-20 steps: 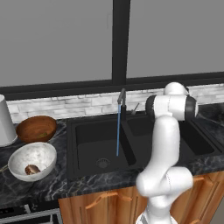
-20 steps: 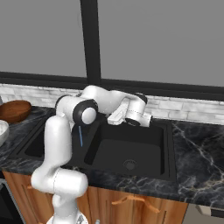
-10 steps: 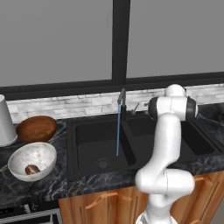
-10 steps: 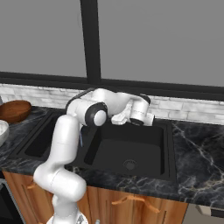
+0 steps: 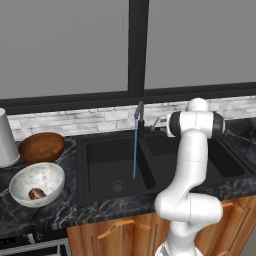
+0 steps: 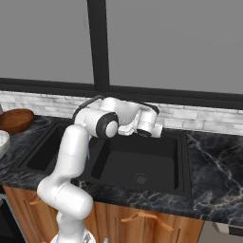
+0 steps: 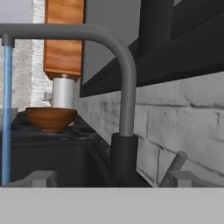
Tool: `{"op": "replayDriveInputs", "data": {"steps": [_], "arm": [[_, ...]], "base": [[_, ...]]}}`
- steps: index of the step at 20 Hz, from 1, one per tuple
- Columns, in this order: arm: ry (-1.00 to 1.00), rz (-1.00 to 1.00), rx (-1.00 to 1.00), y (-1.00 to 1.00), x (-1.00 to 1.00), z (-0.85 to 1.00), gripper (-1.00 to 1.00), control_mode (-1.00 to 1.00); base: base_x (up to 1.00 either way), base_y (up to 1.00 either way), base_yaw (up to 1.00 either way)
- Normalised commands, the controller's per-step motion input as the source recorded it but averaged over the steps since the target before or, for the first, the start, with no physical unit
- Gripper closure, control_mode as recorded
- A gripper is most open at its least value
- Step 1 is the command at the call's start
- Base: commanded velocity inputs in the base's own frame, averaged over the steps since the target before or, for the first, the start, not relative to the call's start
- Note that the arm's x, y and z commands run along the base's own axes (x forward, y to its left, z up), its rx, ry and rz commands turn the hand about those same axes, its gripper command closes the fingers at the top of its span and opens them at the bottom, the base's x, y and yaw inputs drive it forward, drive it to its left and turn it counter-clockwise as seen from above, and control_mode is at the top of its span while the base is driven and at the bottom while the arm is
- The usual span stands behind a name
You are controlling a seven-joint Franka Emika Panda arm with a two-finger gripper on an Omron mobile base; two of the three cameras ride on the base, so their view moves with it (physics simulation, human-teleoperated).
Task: Pick the mushrooms from the sink and place them in one bowl. Place the kiwi in the other bowl. Then turn off the sink faucet.
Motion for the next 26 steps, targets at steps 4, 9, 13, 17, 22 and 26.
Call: {"op": "replayDriveInputs", "data": {"steps": [4,9,13,17,22,26], "arm": [[0.03,-0.04,-0.02,0.13,0.29,-0.07,-1.0,-1.0],[0.02,-0.01,-0.02,0.08,0.29,-0.02,-1.0,-1.0],[0.0,0.0,-0.02,0.27,0.19,0.0,-1.0,-1.0],[0.0,0.0,-0.03,0.54,0.03,0.0,-1.0,-1.0],[0.0,0.0,-0.06,0.75,0.0,0.01,-1.0,-1.0],[0.0,0.0,-0.07,0.84,0.0,0.07,-1.0,-1.0]], "base": [[0.0,0.0,0.0],[0.0,0.0,0.0],[0.0,0.0,0.0],[0.0,0.0,0.0],[0.0,0.0,0.0],[0.0,0.0,0.0]]}}
